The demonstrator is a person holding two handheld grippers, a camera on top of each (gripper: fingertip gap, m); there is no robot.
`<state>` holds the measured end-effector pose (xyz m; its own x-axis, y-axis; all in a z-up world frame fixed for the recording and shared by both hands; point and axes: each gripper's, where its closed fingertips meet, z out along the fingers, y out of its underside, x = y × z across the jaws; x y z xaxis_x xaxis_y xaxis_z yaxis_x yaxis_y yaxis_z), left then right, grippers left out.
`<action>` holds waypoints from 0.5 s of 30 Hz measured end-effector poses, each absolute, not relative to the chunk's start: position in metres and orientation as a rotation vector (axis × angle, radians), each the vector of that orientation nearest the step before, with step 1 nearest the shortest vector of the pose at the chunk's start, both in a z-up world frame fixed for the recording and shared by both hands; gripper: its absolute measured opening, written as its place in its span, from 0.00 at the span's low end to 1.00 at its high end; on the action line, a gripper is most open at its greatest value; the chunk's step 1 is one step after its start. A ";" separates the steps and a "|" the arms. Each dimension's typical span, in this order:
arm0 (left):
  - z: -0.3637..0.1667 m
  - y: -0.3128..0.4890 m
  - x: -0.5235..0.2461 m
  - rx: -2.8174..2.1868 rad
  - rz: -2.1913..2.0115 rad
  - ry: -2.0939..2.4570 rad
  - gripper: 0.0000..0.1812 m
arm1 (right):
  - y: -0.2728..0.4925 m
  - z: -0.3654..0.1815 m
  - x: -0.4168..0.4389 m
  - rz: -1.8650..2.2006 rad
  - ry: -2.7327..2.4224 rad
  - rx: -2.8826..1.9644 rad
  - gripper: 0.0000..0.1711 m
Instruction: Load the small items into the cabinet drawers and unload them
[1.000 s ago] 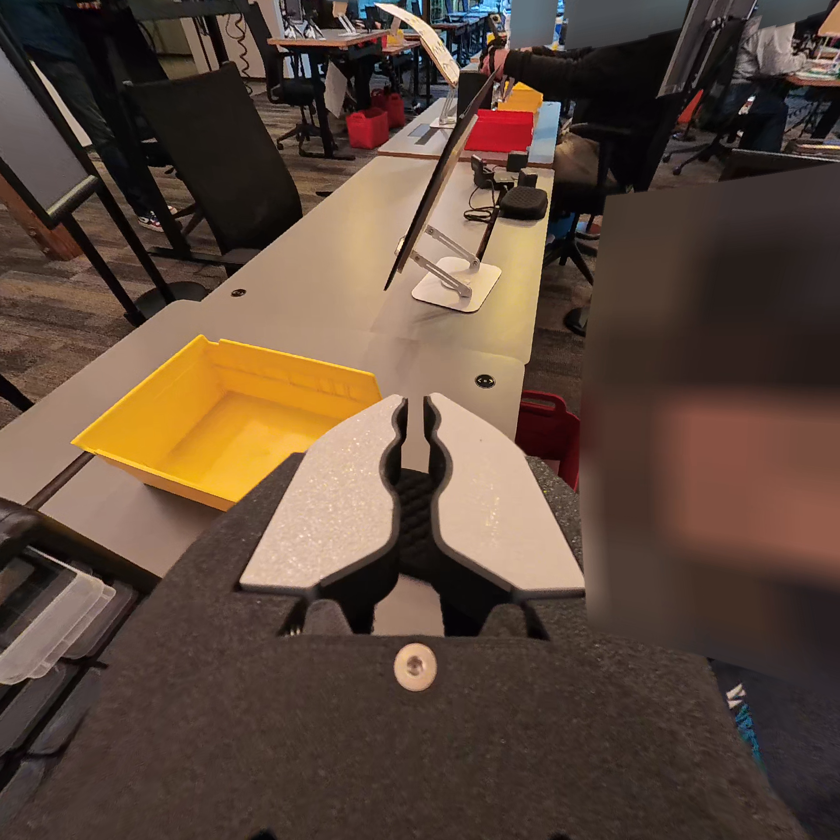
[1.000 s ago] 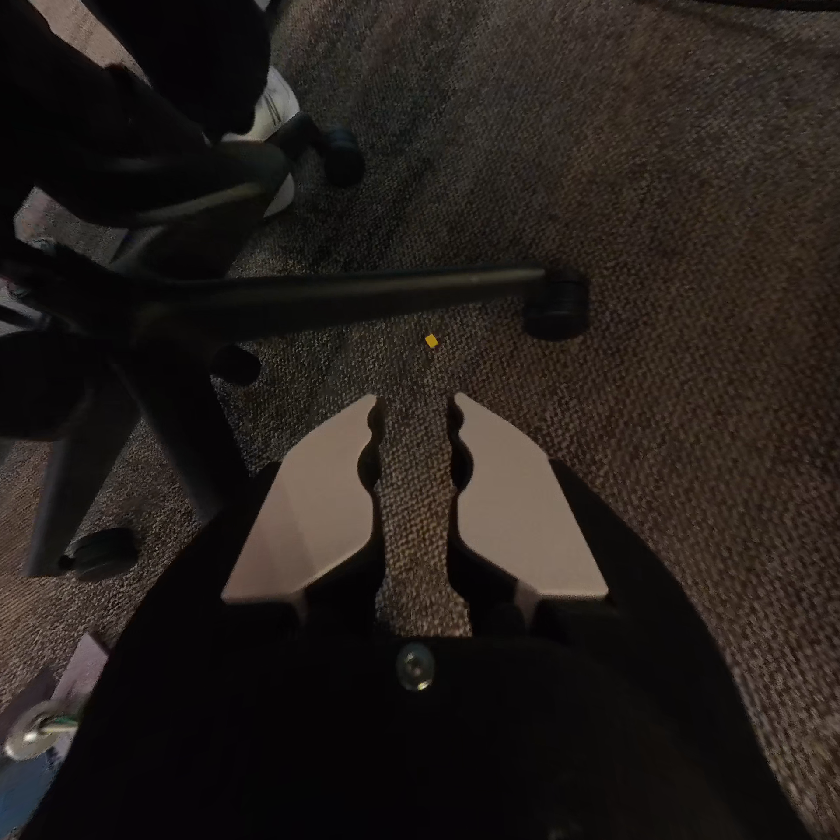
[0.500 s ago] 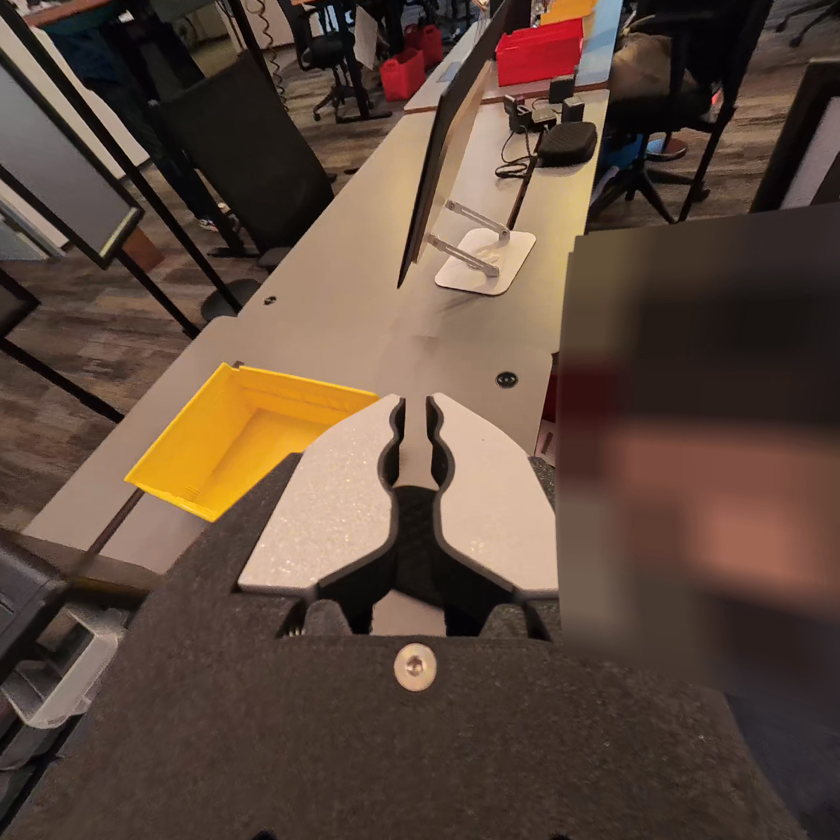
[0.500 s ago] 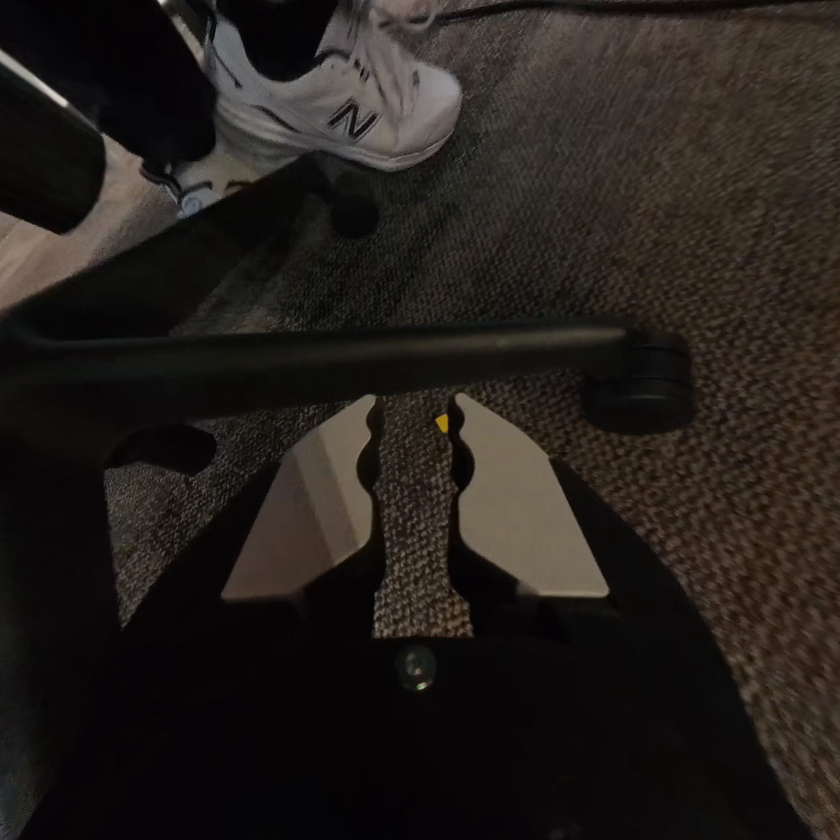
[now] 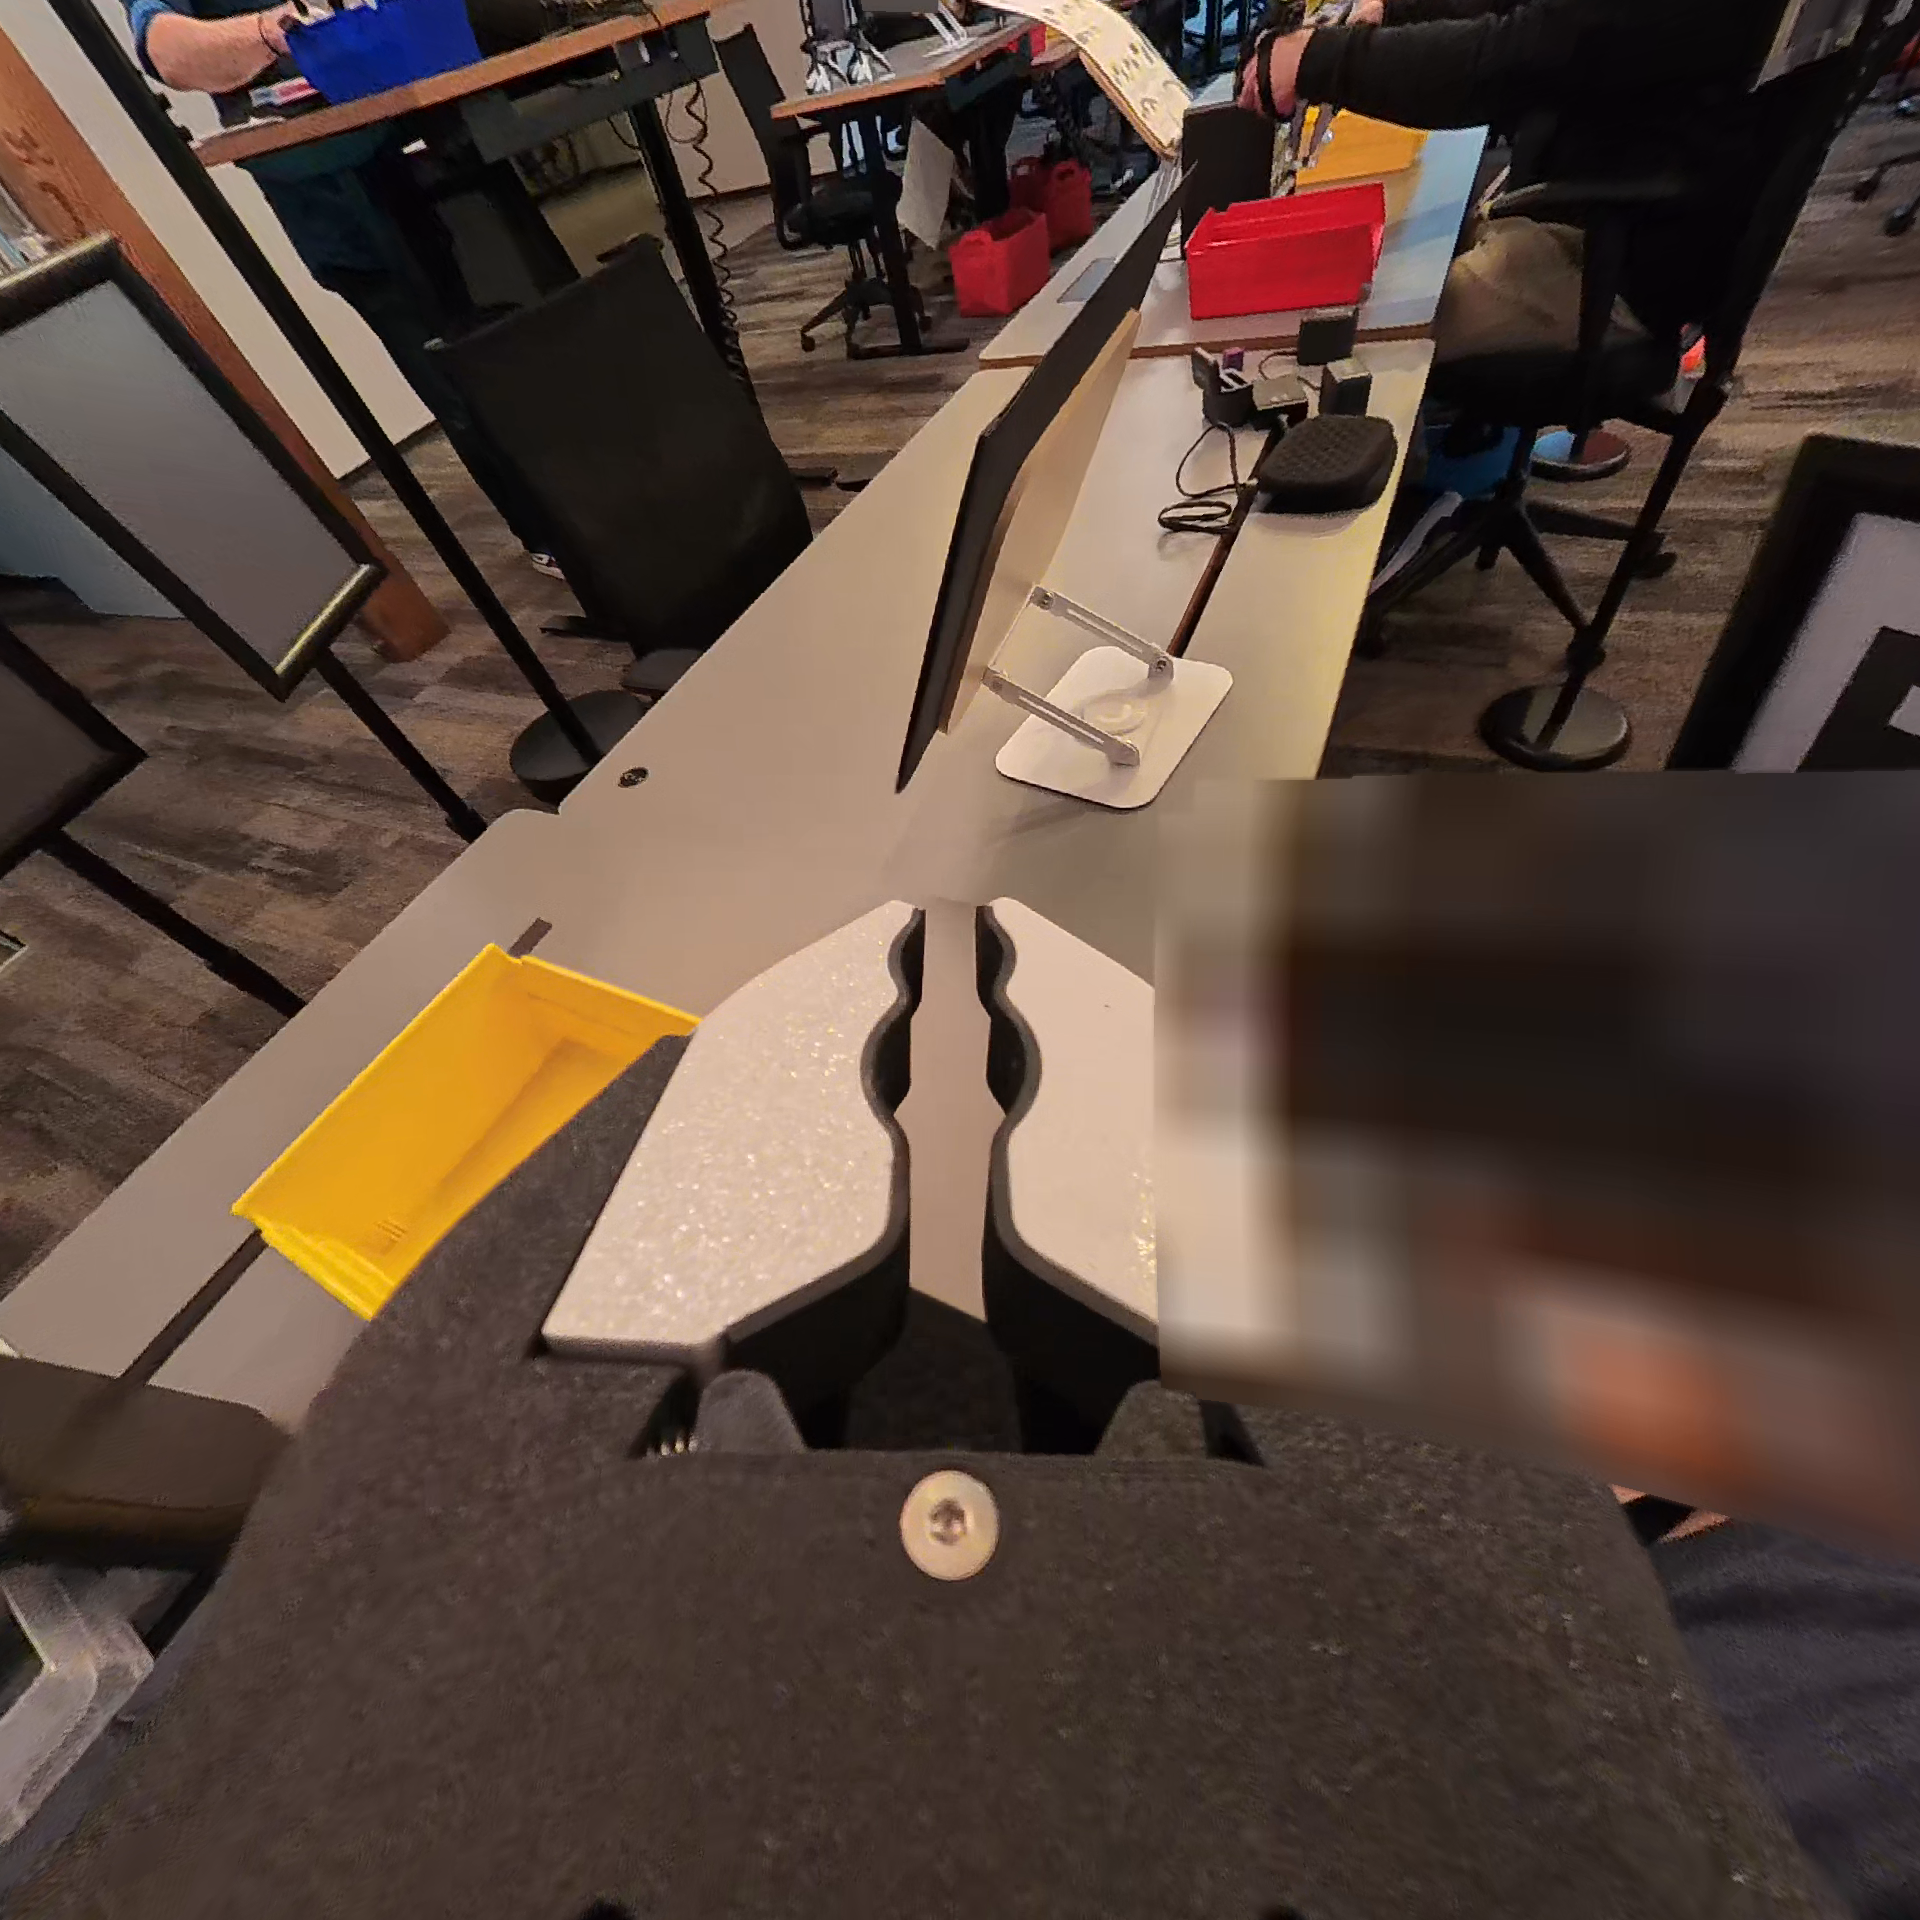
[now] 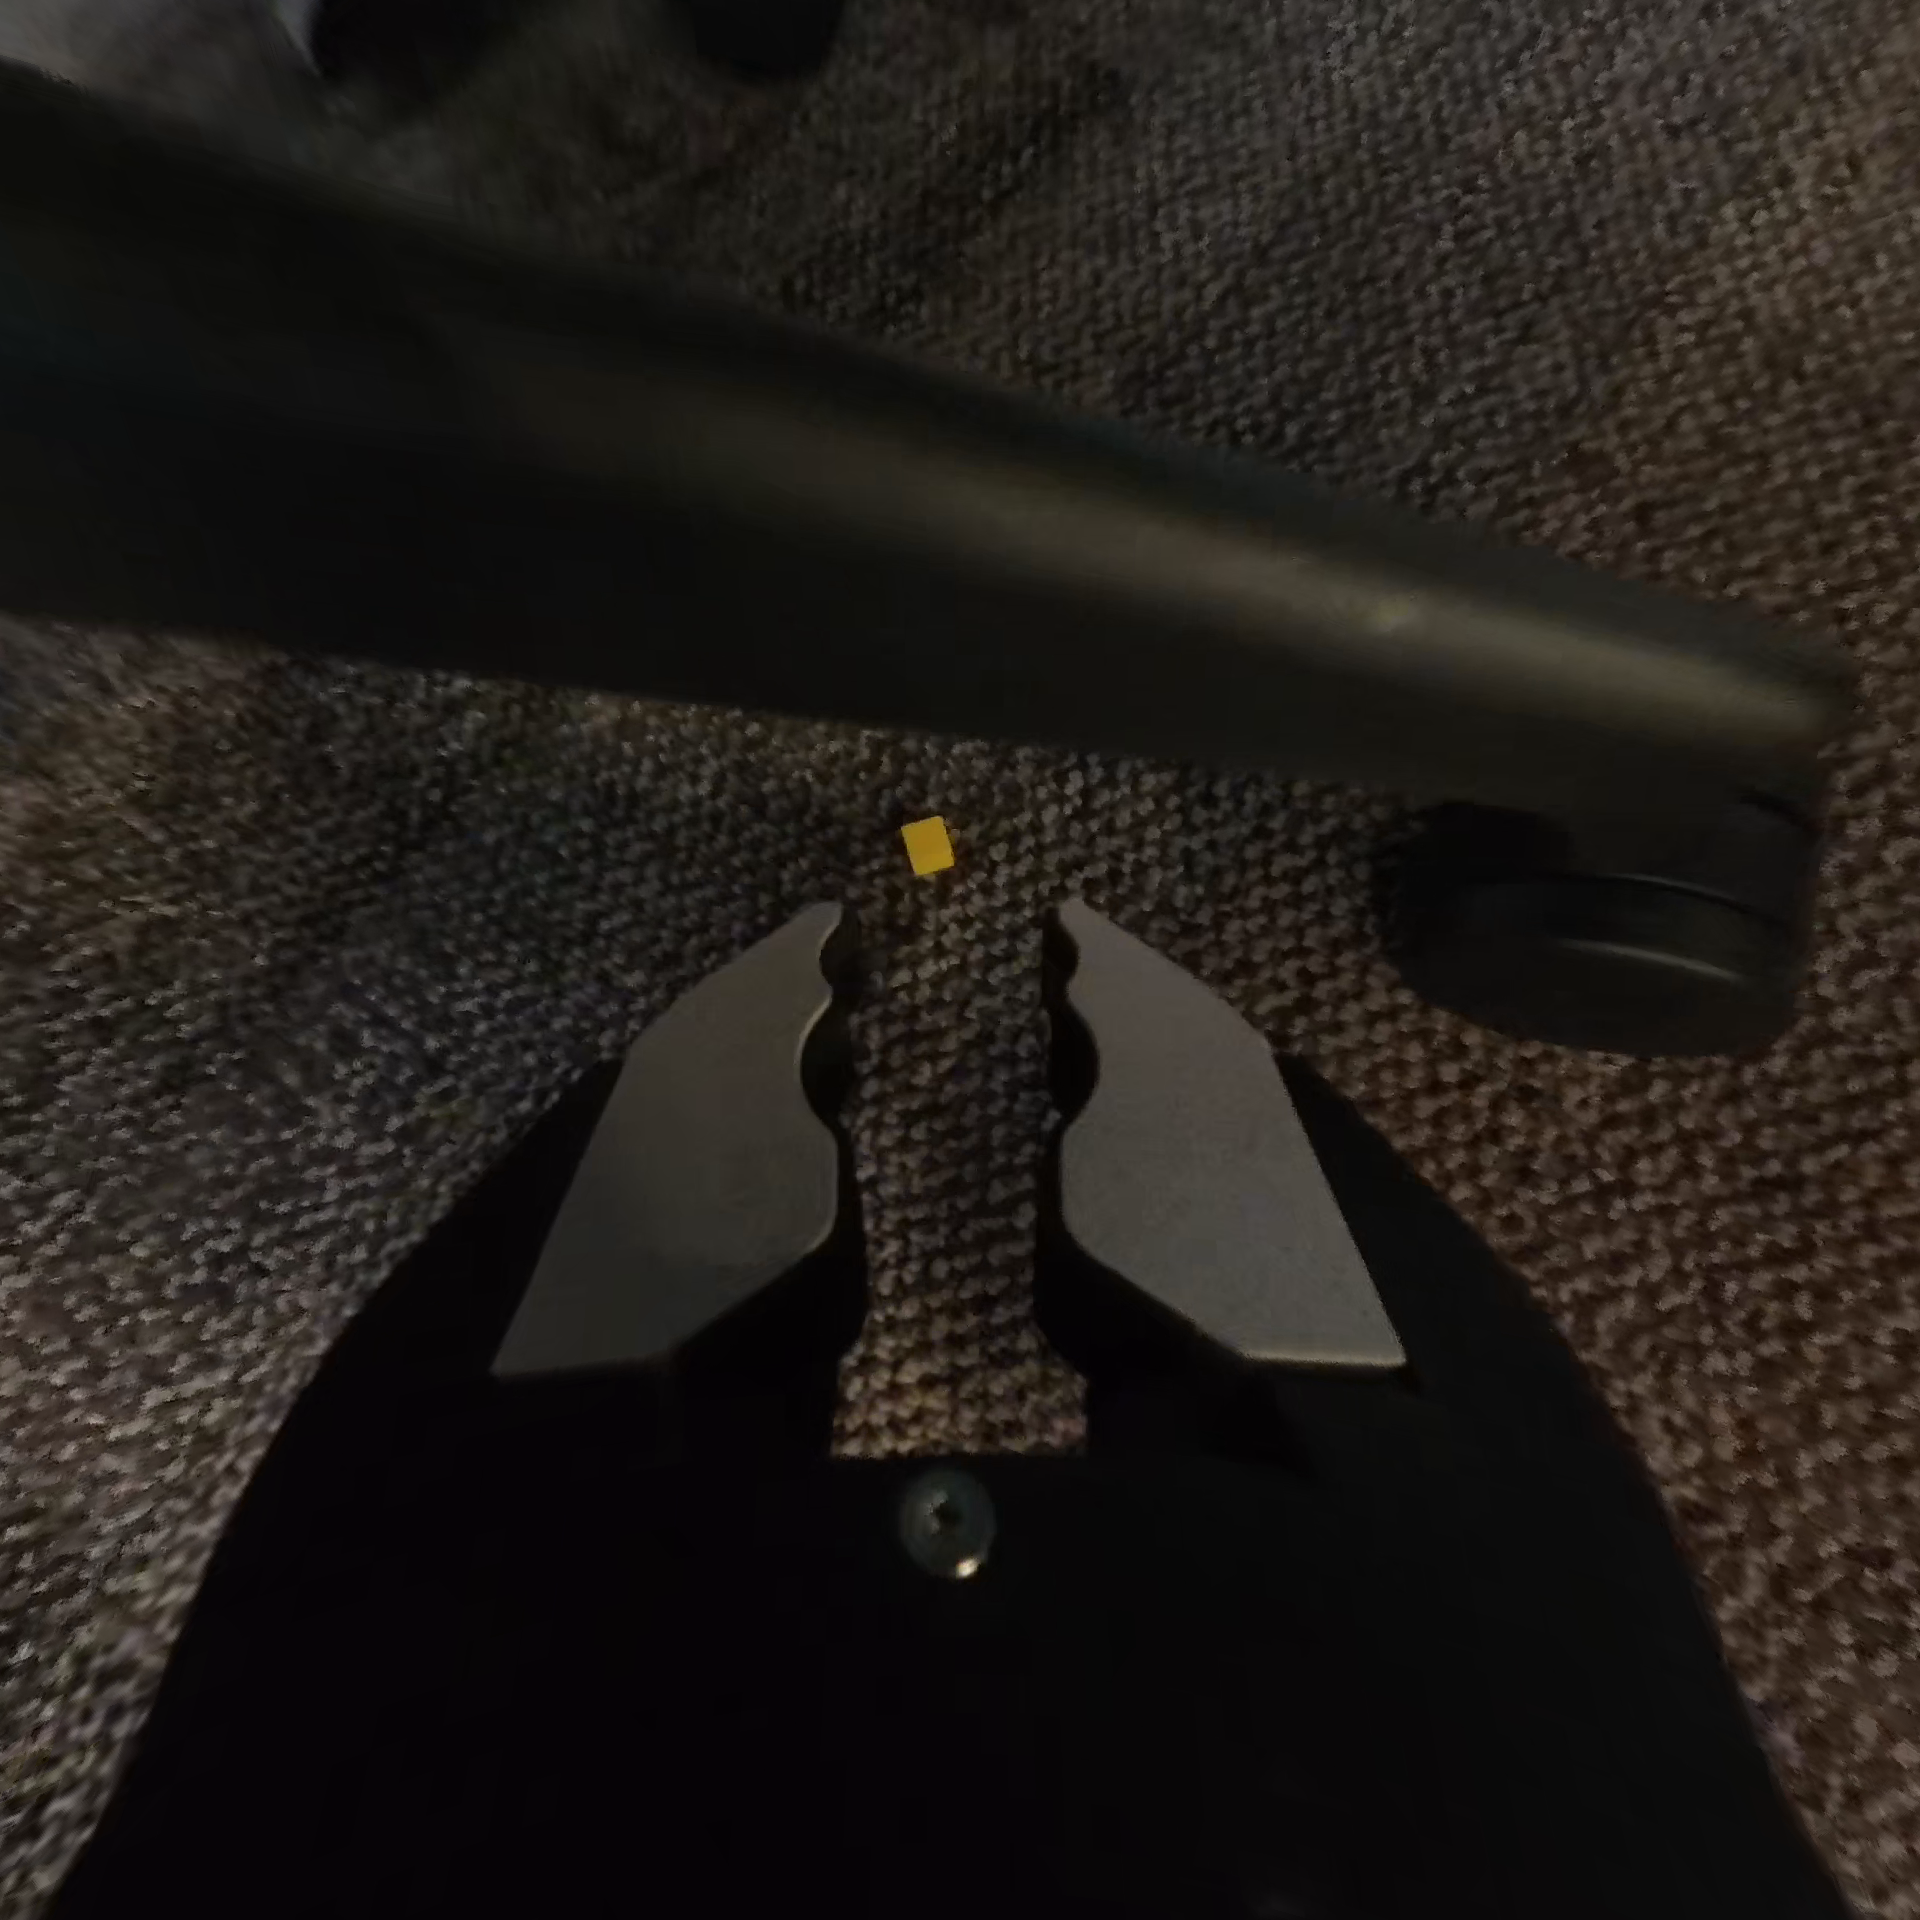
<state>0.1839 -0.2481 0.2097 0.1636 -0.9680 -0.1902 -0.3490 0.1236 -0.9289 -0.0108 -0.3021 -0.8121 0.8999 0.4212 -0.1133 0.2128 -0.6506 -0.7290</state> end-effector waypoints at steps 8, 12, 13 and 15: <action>0.202 -0.227 0.233 -1.369 -0.930 1.386 0.05 | -0.296 -0.833 -0.020 0.345 -0.470 -2.384 0.18; 0.192 -0.213 0.258 -1.366 -0.970 1.394 0.06 | -0.291 -0.842 -0.029 0.331 -0.519 -2.409 0.18; 0.189 -0.211 0.264 -1.369 -0.984 1.399 0.06 | -0.288 -0.845 -0.038 0.330 -0.543 -2.406 0.18; 0.180 -0.208 0.273 -1.381 -0.986 1.426 0.06 | -0.286 -0.849 -0.042 0.336 -0.551 -2.417 0.17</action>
